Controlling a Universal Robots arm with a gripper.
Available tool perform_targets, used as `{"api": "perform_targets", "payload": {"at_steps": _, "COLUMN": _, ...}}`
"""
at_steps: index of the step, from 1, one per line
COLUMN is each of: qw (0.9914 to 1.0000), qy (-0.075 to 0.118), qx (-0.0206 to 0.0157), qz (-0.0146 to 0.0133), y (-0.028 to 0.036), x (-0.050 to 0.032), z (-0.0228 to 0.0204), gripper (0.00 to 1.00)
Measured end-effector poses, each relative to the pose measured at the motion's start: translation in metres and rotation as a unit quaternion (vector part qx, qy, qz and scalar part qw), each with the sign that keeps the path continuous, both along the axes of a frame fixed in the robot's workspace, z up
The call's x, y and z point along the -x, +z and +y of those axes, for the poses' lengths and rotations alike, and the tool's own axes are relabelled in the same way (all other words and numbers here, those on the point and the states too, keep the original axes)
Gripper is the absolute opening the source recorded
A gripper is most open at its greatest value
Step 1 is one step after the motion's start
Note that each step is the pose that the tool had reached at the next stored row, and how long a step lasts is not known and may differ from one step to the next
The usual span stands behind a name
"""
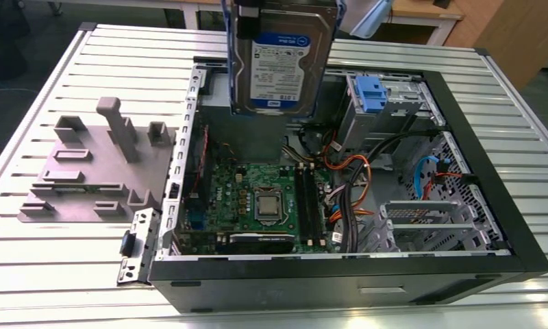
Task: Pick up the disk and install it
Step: 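Pick up the disk, then insert the disk into the insertion slot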
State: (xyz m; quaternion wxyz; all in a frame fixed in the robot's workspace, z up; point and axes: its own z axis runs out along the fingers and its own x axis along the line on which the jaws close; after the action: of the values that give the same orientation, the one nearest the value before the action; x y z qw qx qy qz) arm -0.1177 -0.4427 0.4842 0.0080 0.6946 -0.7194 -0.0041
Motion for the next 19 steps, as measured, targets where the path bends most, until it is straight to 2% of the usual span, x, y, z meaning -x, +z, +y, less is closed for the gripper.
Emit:
{"api": "perform_targets", "payload": {"at_steps": 8, "qw": 1.00000, "qy": 0.000, "qx": 0.0000, "qz": 0.0000, "y": -0.0014, "x": -0.0103, "z": -0.0092, "gripper": 0.37}}
{"api": "perform_targets", "payload": {"at_steps": 14, "qw": 1.00000, "qy": 0.000, "qx": 0.0000, "qz": 0.0000, "y": -0.0019, "x": -0.0176, "z": -0.0103, "gripper": 0.37}}
{"api": "perform_targets", "payload": {"at_steps": 19, "qw": 1.00000, "qy": 0.000, "qx": -0.0001, "qz": 0.0000, "y": -0.0019, "x": -0.0185, "z": -0.0103, "gripper": 0.37}}
